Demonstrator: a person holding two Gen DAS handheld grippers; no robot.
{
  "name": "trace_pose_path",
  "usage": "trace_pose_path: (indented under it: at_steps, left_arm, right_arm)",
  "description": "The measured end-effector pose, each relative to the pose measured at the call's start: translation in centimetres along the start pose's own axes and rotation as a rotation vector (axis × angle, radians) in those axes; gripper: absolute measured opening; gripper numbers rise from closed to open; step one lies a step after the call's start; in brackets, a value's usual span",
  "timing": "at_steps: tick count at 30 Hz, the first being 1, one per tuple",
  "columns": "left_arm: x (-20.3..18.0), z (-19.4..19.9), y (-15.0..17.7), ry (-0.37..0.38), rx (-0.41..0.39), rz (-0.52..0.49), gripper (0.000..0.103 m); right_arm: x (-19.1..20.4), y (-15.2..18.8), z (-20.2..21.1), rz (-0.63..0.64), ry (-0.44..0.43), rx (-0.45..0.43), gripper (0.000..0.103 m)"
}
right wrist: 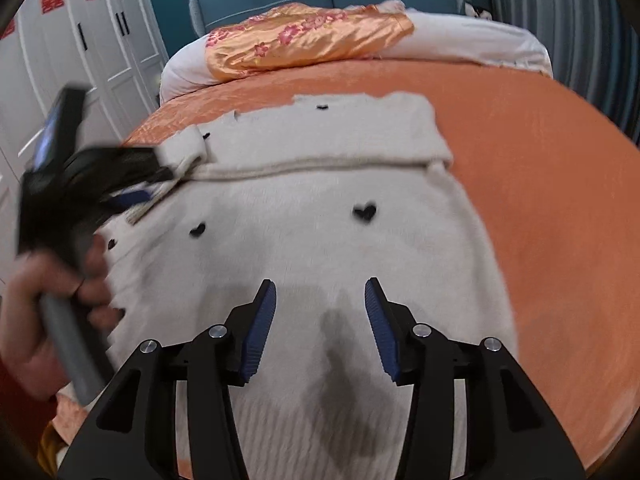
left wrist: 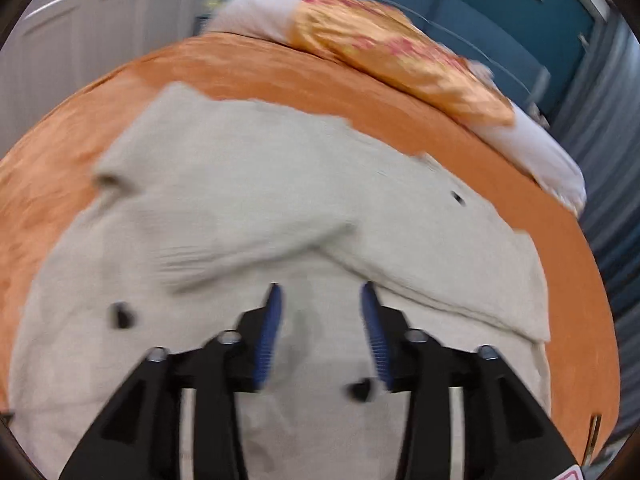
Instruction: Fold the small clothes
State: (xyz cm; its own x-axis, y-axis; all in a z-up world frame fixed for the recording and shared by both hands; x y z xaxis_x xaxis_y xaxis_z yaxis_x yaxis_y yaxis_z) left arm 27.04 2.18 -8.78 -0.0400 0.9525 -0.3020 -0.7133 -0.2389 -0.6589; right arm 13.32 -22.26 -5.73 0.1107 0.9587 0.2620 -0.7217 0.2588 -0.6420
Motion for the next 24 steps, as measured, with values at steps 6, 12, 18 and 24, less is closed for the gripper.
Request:
trace_pose_path:
  at_steps: [6, 12, 18, 24]
  left_arm:
    - [8.9, 3.2, -3.2, -0.135, -0.093, 0.205, 0.052]
    - [13.7, 4.0, -1.8, -0.218, -0.082, 0.22, 0.052]
    - [15.2, 3.0, -0.7, -0.223, -0.052, 0.227, 0.052]
    - [16.4, 2.9, -1.9, -0.191, -0.065, 0.263, 0.052]
  right_arm:
    - [5.3, -5.2, -2.7, 0.203, -0.077, -0.083, 0.046]
    - [16.0, -7.9, -7.3, 0.474, -0.208, -0.09, 0.046]
    - [23.6, -7.0, -12.8, 0.618, -0.306, 0.028, 0.046]
    - [24.2, -7.5, -16.2, 0.578, -0.242, 0.07, 0.009]
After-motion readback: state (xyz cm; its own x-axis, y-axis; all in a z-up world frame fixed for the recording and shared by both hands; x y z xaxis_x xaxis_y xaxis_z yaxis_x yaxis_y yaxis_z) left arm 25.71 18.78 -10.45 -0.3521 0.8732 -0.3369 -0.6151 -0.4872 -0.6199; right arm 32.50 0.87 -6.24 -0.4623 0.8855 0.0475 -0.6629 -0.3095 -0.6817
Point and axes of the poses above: each gripper's, at about its wrist camera, not at the fingertips, and z roughly against the way its jaws point, x to its left, y to its underside, the point moved 1 cm from there along -z, roughly the way its jaws point, and after that the axes turned 1 degree about z, right-handed, at the moved point
